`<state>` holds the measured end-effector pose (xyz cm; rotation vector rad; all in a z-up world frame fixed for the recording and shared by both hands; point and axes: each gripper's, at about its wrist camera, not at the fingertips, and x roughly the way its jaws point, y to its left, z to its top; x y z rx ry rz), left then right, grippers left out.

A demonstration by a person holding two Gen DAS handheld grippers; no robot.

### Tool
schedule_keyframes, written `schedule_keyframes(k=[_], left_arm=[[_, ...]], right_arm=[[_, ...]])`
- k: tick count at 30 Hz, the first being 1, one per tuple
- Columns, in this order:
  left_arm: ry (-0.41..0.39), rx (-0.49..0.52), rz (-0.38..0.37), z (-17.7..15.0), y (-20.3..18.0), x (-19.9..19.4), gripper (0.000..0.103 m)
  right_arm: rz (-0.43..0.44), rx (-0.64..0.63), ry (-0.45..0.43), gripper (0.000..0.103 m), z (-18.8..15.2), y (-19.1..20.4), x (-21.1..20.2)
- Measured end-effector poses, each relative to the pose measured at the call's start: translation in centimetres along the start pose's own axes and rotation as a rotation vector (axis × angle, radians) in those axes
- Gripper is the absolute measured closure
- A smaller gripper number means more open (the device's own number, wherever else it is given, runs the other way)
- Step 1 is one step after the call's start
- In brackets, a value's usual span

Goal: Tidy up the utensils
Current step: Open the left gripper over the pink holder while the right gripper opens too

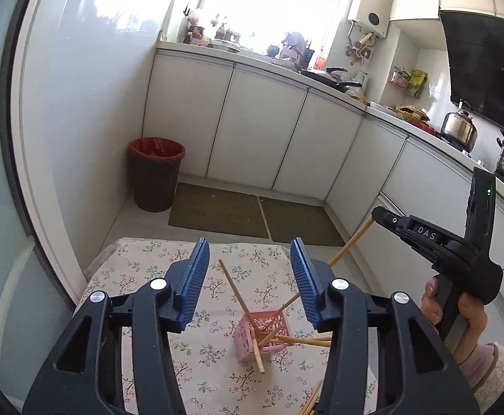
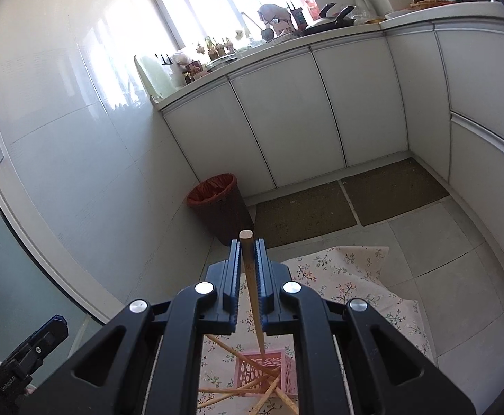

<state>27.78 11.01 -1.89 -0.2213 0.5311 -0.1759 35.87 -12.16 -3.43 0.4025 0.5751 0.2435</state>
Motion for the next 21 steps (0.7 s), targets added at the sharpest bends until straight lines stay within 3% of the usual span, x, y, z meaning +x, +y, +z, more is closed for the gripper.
schedule_keyframes(k=[5,9,11,15,21], left_arm=[[0.039,-0.028,0.029,-1.1,1.2,0.6,0.052],[0.042,-0.038,0.048,-0.9,1.6,-0.1,0.045],[0.029,-0.033,0.044,-0.6,1.2,-0.8,0.042],[0.007,-0.023,0.037,-0.4,0.1,-2.5,0.038],[-0.012,-0.004,0.032,-0.4,-2.0,-4.8,0.025]], right_arm=[[0.013,-0.033,0.062,0.09,-2.4,0.9,1.6],[0.003,-0.051,0.043,0.086,-1.9,1.9,-0.3],[0.001,-0.052,0.01,0.074,-1.2,2.3,-2.1],[-0.018,-0.052,-0.046,0.064,-0.5,2.5,-5.9],[-0.088,-0.066,-0.107,0.041,-1.5,2.9,-10.5]])
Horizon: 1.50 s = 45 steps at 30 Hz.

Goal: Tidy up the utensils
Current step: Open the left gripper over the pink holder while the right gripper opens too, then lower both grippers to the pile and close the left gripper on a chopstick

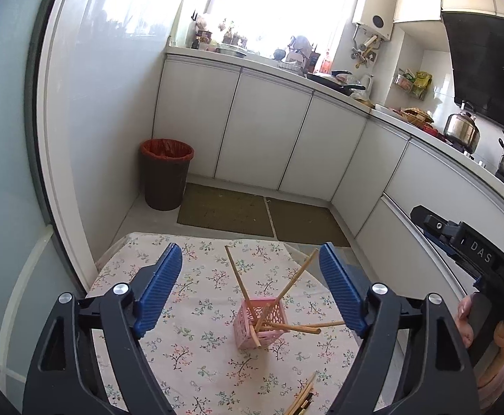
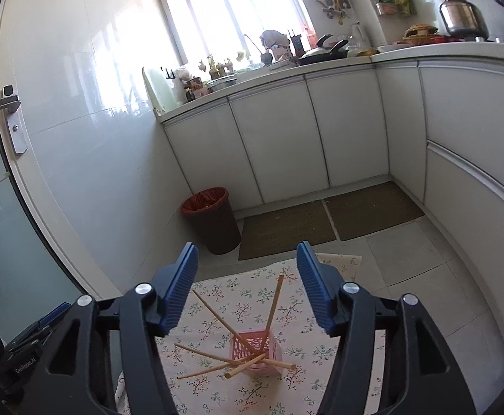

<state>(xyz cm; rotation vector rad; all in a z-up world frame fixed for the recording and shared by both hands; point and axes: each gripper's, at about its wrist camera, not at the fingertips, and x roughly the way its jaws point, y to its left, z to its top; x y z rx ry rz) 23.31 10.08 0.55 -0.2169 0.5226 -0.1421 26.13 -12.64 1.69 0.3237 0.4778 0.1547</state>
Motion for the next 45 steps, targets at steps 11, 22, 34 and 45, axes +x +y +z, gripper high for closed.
schedule_keyframes(k=[11,22,34,45], left_arm=[[0.008,0.029,0.025,-1.9,-2.4,-3.1,0.008],[0.114,0.085,0.03,-5.6,-4.1,-2.9,0.007],[0.528,0.279,0.04,-16.0,-7.0,5.8,0.007],[0.8,0.298,0.064,-23.7,-11.7,18.9,0.018]], right_arm=[[-0.092,0.022,-0.014,0.009,-3.2,-0.9,-5.1],[-0.251,0.008,0.048,0.007,-8.8,-3.5,-6.8],[-0.295,0.368,0.378,0.007,-21.9,-17.9,-3.4],[-0.169,0.511,0.369,0.007,-26.0,-22.3,-2.3]])
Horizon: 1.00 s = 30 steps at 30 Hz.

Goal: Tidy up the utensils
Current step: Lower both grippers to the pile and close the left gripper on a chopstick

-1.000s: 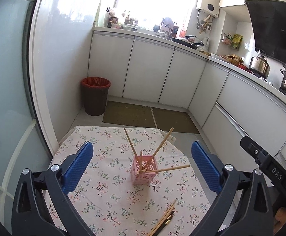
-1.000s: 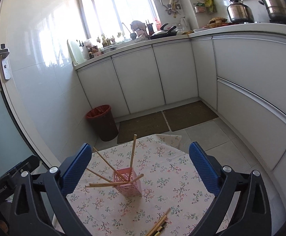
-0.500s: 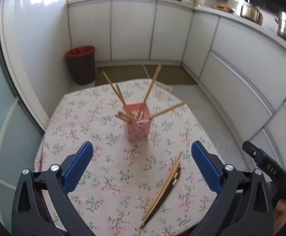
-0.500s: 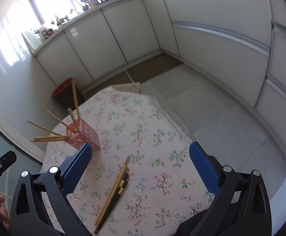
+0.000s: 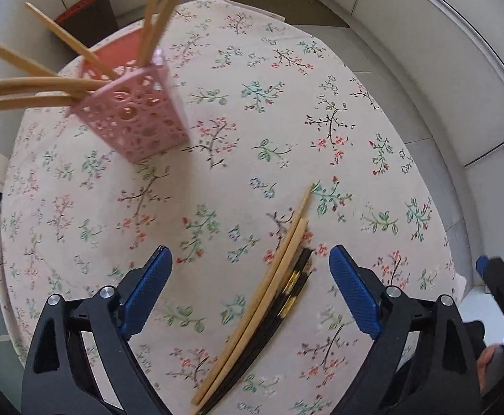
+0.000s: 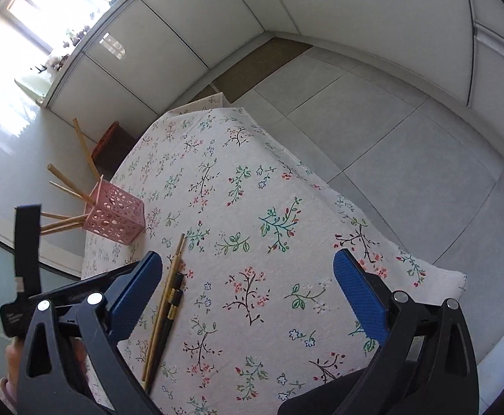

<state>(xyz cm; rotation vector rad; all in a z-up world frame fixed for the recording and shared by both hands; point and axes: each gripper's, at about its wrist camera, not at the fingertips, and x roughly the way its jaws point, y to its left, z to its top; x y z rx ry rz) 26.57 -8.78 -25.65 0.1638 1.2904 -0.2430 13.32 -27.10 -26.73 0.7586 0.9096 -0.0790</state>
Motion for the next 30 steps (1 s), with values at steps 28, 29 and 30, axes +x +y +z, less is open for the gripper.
schedule_keyframes(k=[28,29,30], left_arm=[[0.014,-0.051,-0.002,1.6,3.4,5.0,0.097],[0.004,-0.065,-0.008,1.3,4.1,4.8,0.097],[-0.007,-0.074,-0.014,0.5,5.3,4.5,0.097]], right_arm=[[0.001,0.059,0.087,0.007,0.5,-0.7,1.5],[-0.011,0.051,0.091,0.007,0.5,-0.6,1.6],[-0.024,0.038,0.101,0.007,0.6,-0.3,1.8]])
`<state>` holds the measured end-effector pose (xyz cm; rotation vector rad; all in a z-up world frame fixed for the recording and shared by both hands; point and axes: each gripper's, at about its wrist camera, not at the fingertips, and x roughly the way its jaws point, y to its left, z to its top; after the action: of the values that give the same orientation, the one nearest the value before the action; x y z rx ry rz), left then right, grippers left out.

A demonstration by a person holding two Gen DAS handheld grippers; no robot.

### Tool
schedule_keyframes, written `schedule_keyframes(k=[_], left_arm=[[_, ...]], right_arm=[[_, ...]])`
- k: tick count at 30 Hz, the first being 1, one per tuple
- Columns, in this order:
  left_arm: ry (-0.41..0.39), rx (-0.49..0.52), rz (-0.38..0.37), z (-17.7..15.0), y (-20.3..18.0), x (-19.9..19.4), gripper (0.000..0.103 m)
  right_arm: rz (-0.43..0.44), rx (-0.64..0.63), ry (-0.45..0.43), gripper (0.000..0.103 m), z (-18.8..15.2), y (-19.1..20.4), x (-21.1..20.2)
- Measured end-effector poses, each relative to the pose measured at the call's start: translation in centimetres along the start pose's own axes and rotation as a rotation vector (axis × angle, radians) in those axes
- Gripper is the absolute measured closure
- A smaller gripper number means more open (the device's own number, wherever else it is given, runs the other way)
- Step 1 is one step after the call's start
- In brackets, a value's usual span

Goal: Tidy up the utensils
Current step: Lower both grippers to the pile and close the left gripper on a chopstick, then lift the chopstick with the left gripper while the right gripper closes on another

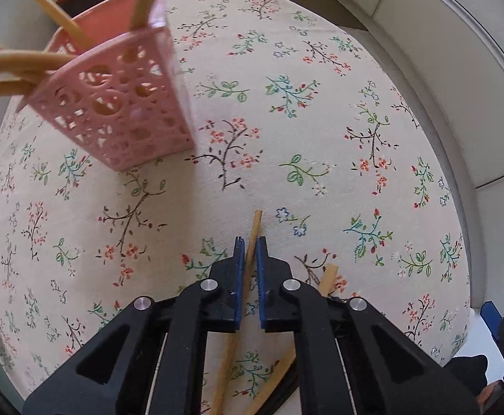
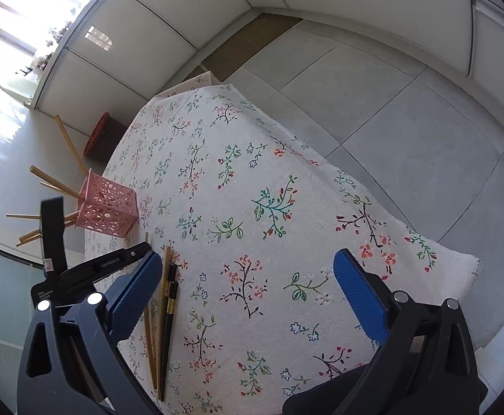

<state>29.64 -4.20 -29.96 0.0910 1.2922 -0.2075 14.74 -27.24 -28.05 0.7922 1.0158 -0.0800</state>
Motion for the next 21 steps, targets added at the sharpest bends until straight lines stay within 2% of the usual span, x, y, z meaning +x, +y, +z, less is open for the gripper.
schedule_keyframes(k=[2,5,12,14,17,19,21], left_arm=[[-0.029,-0.01,-0.005,-0.8,1.5,-1.0,0.098],[-0.077,-0.024,-0.023,-1.9,3.0,-3.6,0.099],[-0.199,-0.078,-0.056,-5.4,6.8,-9.0,0.099],[-0.23,-0.083,-0.062,-5.9,7.1,-10.4,0.099],[-0.273,-0.091,-0.078,-6.5,8.0,-12.1,0.099],[-0.294,-0.095,-0.084,-6.9,8.2,-13.3,0.099],[-0.317,-0.096,-0.096,-7.1,8.4,-14.0,0.099]], right_arm=[[-0.008,-0.027,0.022,0.007,0.2,0.9,0.7],[-0.069,-0.098,0.051,0.007,0.4,3.5,2.6],[-0.171,-0.281,0.199,0.01,0.0,11.1,9.2],[-0.223,-0.323,0.25,0.02,-0.3,12.8,11.2],[-0.264,-0.335,0.283,0.027,-0.4,14.0,12.7],[-0.283,-0.315,0.314,0.029,-0.5,14.0,13.4],[-0.298,-0.302,0.305,0.029,-0.5,14.1,13.6]])
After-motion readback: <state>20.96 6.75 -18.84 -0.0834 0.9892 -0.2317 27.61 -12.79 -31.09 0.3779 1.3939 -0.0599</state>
